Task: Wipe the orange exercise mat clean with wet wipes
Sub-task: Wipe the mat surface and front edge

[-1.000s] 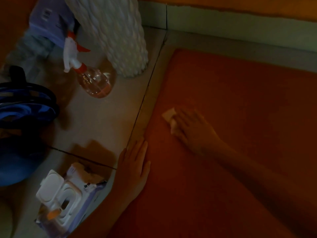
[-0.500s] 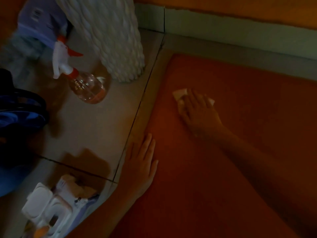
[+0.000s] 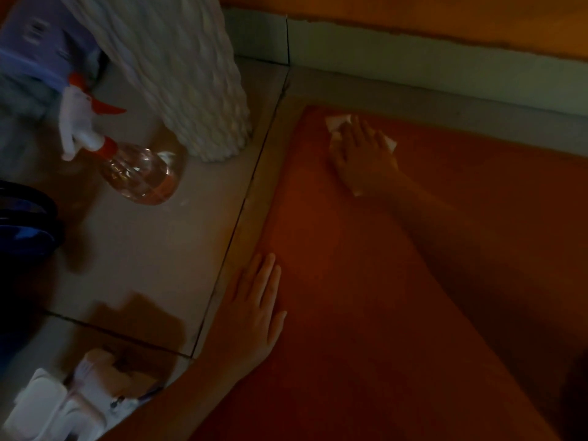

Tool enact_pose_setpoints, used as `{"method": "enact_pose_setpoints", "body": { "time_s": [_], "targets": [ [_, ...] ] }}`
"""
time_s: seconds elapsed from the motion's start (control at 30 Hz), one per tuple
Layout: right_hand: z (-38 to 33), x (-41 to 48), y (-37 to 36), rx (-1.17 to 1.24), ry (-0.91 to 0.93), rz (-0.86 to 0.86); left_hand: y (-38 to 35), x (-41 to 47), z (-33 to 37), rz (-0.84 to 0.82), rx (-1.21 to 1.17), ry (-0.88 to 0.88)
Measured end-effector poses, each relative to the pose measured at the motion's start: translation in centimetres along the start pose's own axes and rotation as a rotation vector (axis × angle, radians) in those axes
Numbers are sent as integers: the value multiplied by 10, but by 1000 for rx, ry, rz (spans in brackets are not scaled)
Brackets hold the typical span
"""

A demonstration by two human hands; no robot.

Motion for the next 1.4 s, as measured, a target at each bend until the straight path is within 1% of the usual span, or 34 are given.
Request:
{"method": "enact_pose_setpoints", "body": {
  "time_s": [0.07, 0.1, 0.2, 0.27, 0.3, 0.33, 0.4, 0.47, 0.5, 0.53, 0.57, 0.63, 0.7, 0.73, 0.8, 0.9, 1.0, 1.03, 1.07, 1.13, 1.17, 1.23, 1.3, 1.33, 1.4],
  "targets": [
    [-19, 23, 0, 69, -33, -27, 0, 0, 0, 1, 13, 1],
    [-32, 28, -3, 80, -14, -41, 0, -1, 1, -3, 11, -4],
    [-63, 24, -8, -24, 154, -24, 1, 0, 1, 4, 13, -7],
    [-56, 15, -5, -57, 263, -21, 1, 0, 2, 10, 15, -4],
    [-42, 14, -1, -48, 269, 3, 1, 0, 2, 12, 13, -7],
    [-23, 16, 4, -26, 240, 36, 1, 0, 2, 14, 13, -7],
    [23, 26, 13, 35, 91, 102, 1, 0, 1, 9, 10, -3],
    [57, 38, 15, 133, -100, 72, 1, 0, 1, 16, 15, 6],
    [60, 40, 12, 183, -152, 47, 1, 0, 2, 16, 22, 3],
    [53, 39, 9, 212, -154, 42, 1, 0, 2, 14, 27, -2],
    [40, 33, 7, 224, -115, 58, 1, 0, 2, 10, 29, -2],
    [13, 8, -3, 208, 37, 75, 2, 0, 2, 8, 42, 0],
    [6, -30, -16, 91, 174, 41, 1, 1, 2, 3, 56, -5],
    [13, -48, -20, 41, 202, 18, 1, 0, 2, 6, 50, -8],
    [47, -62, -15, 15, 148, 30, 1, -1, 1, 27, 26, -14],
    [90, -37, -1, 51, -24, 55, 1, -1, 3, 46, 15, -44],
    [90, -9, 4, 159, -147, 74, 1, -1, 3, 34, 5, -53],
    [80, -10, 3, 181, -139, 81, 1, 0, 2, 37, 5, -52],
    [67, -17, 0, 189, -92, 83, 1, 0, 2, 40, 2, -50],
    [43, -50, -15, 179, 53, 56, 0, 0, 3, 46, -11, -53],
    [34, -72, -27, 133, 143, 20, 0, 0, 3, 53, -20, -53],
    [28, -117, -48, -32, 296, -83, -1, 1, 3, 67, -39, -55],
    [45, -137, -51, -155, 320, -157, -1, 0, 4, 75, -41, -57],
    [52, -134, -45, -170, 304, -150, 0, 0, 3, 77, -39, -58],
    [57, -114, -33, -117, 213, -113, 0, 1, 3, 74, -34, -59]
  ]
}}
Point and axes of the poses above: each hand's wrist, its own x-axis towards the middle knuckle, its own y-axis out of the back of the hand, z = x × y, the point moved 6 cm from there along x, towards the middle knuckle, and after that the axes turned 9 degrees about -z, right-handed, at the moved point
